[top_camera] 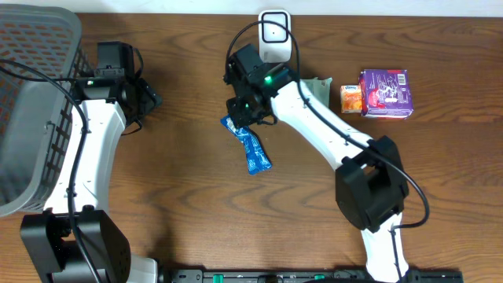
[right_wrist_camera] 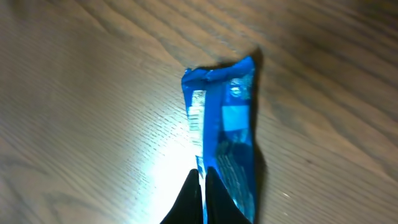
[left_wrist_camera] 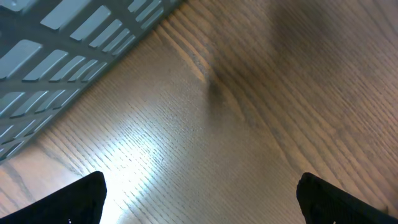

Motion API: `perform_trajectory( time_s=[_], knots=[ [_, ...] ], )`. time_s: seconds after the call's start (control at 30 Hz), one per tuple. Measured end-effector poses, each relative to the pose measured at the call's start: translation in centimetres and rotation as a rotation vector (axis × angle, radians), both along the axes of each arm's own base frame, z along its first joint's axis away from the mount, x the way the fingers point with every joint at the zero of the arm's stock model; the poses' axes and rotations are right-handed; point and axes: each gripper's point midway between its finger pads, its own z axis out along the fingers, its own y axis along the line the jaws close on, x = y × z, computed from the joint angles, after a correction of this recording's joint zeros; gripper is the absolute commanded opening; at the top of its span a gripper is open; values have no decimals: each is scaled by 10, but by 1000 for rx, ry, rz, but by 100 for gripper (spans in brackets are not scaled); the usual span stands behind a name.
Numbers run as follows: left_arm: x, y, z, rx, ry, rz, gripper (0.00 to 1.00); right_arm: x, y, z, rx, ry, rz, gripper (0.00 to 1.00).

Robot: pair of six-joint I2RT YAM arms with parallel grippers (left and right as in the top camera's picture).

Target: Scan the item barcode

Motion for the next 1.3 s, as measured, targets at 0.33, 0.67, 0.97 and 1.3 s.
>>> perform_trajectory(
  time_s=[0.33, 0.67, 0.97, 1.3],
  knots=[
    [0, 0, 0, 0, 0, 0, 98, -5, 5, -67, -62, 89, 13, 1],
    [0, 0, 0, 0, 0, 0, 98, 8, 14, -67, -29, 44, 10, 1],
    [0, 0, 0, 0, 0, 0, 98, 43, 22, -59, 3, -27, -30, 7],
    [0, 0, 0, 0, 0, 0, 98, 58, -29, -27, -67, 47, -108, 48]
  ],
)
